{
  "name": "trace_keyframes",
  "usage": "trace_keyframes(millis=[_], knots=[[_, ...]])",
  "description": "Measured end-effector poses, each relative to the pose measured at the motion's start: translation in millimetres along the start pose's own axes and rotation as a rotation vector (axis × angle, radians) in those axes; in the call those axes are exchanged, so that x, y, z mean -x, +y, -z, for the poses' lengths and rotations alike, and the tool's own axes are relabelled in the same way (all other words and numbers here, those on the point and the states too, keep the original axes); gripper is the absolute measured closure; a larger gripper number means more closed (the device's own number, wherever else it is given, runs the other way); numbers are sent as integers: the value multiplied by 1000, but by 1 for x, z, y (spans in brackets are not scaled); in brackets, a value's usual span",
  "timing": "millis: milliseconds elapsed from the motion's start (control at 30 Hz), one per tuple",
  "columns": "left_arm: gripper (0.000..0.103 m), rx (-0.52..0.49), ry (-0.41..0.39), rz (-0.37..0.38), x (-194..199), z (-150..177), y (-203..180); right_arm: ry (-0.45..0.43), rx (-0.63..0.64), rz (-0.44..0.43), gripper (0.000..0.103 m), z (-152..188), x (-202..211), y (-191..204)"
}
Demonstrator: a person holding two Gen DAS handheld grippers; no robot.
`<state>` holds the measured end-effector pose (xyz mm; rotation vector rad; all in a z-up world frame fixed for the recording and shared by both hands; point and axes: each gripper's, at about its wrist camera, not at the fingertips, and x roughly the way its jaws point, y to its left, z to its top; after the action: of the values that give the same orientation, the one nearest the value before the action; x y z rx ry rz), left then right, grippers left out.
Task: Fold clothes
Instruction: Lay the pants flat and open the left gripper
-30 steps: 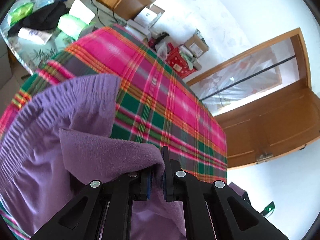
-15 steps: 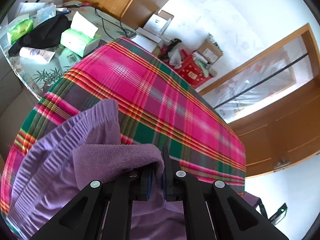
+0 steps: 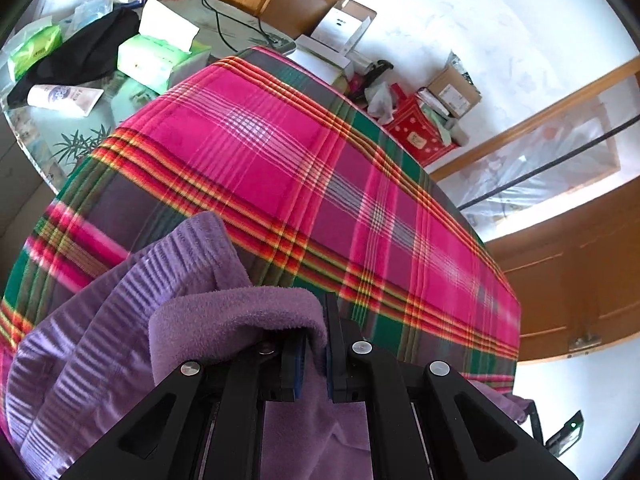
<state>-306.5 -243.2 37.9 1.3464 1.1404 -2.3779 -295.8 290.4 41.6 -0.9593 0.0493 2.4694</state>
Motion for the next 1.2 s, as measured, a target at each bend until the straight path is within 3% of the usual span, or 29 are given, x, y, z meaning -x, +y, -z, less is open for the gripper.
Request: trace_keyframes(millis=[300,633,700,1000,1200], knots=[[96,-10,19,-21,-11,-3,0,19,-3,19,98,-7,-19,4],[76,-2,23,43,13,8,15,94,8,-87,94,17,-14,1],[66,-13,15,65,22,13,17,93,12,-105,92,23,-4,0],[61,-97,15,96,72,57,31,104,35,-268,87,57,52,-3],[59,-124,7,98,106,95,56,140,70,-447,84,93,99,4]])
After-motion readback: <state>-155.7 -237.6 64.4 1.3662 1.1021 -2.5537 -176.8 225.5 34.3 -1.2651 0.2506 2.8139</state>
